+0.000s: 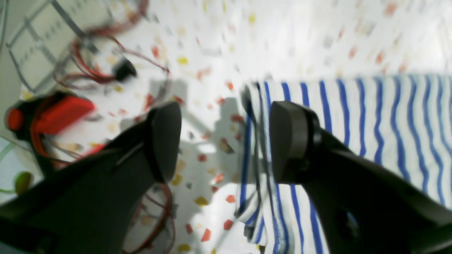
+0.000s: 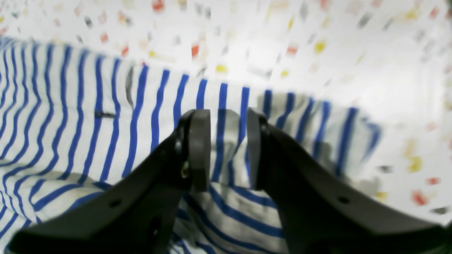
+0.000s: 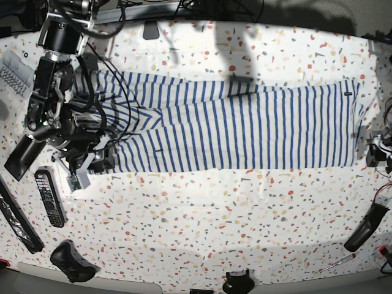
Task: Layout the t-shirt on the table in an organized manner, then fold the t-shirt properly
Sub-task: 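Release the shirt and move the left gripper to the shirt end, then grasp the shirt end with the left gripper and fold it toward the collar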
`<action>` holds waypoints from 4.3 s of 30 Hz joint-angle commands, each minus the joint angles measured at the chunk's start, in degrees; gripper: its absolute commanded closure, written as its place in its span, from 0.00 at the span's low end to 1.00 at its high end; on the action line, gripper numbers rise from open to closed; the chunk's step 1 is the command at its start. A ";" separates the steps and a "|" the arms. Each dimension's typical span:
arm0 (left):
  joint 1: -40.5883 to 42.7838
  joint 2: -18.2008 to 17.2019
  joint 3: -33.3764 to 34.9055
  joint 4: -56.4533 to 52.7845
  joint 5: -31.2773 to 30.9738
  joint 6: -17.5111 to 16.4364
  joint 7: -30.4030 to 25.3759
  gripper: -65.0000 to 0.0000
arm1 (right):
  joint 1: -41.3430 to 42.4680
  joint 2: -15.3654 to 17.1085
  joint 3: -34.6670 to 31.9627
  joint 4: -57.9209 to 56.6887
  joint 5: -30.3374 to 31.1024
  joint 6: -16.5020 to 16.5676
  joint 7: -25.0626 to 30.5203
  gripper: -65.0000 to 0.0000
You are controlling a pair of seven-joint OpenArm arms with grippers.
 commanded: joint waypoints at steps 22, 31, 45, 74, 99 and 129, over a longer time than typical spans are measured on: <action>-12.24 -1.57 -5.62 -32.59 -24.41 -20.04 10.54 0.45 | -34.99 0.48 0.20 40.79 7.10 1.46 1.03 0.74; -14.78 -1.68 -5.51 -47.15 -23.28 -21.35 15.65 0.44 | -44.78 0.57 0.22 50.84 7.76 0.48 -1.70 0.74; -10.25 3.37 -5.42 -49.40 -37.09 -21.35 32.00 0.45 | -44.76 0.48 0.20 50.84 8.55 0.37 -1.84 0.74; -9.25 2.40 -5.44 -47.60 -49.00 -21.35 26.45 1.00 | -44.74 0.48 0.20 50.84 8.55 0.37 -1.62 0.74; -9.03 6.86 -5.42 0.22 -26.77 -14.10 37.88 1.00 | -43.93 0.48 0.20 50.84 8.52 -0.94 -1.25 0.74; -0.31 46.73 -5.42 7.43 -6.78 -14.27 22.36 1.00 | -41.75 0.48 0.20 50.84 8.55 -2.21 -2.10 0.74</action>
